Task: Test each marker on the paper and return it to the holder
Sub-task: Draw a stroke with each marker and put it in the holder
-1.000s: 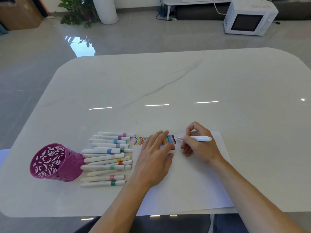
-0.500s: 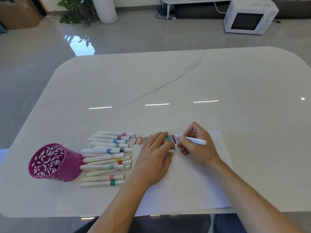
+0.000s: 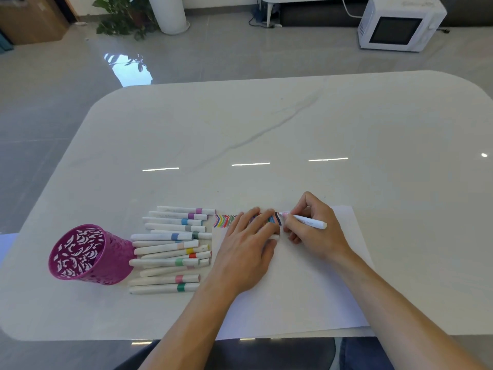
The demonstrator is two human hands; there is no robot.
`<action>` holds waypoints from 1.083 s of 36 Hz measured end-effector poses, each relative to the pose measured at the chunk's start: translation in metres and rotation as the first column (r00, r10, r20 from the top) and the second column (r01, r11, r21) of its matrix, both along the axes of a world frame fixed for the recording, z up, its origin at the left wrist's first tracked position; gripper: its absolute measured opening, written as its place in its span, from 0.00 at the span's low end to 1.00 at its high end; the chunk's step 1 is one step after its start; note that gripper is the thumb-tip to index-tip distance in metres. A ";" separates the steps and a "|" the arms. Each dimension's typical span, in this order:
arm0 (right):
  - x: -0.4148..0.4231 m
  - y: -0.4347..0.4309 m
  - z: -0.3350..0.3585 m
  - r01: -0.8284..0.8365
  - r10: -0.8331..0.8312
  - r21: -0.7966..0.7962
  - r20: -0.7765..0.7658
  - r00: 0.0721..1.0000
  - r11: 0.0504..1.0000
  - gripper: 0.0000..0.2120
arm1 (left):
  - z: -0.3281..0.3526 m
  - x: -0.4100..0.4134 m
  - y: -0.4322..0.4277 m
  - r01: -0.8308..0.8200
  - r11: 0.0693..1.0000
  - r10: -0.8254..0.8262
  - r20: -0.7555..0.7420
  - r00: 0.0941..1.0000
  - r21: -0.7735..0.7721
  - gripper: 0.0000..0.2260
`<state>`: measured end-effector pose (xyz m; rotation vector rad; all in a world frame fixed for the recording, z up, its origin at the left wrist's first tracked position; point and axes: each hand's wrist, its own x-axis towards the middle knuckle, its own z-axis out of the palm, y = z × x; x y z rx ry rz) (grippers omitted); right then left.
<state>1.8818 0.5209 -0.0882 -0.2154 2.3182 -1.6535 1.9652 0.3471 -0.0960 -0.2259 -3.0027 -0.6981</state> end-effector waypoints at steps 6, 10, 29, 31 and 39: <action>0.000 0.000 -0.001 0.005 -0.005 -0.003 0.001 1.000 1.000 0.12 | 0.004 -0.002 0.000 -0.003 0.999 0.005 0.040 0.999 -0.044 0.12; 0.000 0.000 -0.002 0.006 -0.006 -0.011 0.006 1.000 1.000 0.12 | 0.005 -0.002 0.000 -0.001 0.998 0.003 0.040 0.999 -0.068 0.12; -0.003 -0.001 -0.001 0.026 -0.025 -0.011 0.053 0.998 1.000 0.12 | 0.006 -0.001 0.001 -0.003 0.995 0.009 0.070 0.997 -0.096 0.12; -0.004 0.000 -0.002 0.025 -0.025 -0.005 0.046 0.999 1.000 0.11 | 0.005 -0.001 0.001 -0.003 0.995 0.010 0.075 0.997 -0.099 0.12; -0.005 0.001 -0.007 0.018 -0.018 0.025 0.020 1.000 1.000 0.12 | 0.005 -0.001 0.001 -0.005 0.997 0.010 0.064 0.998 -0.077 0.11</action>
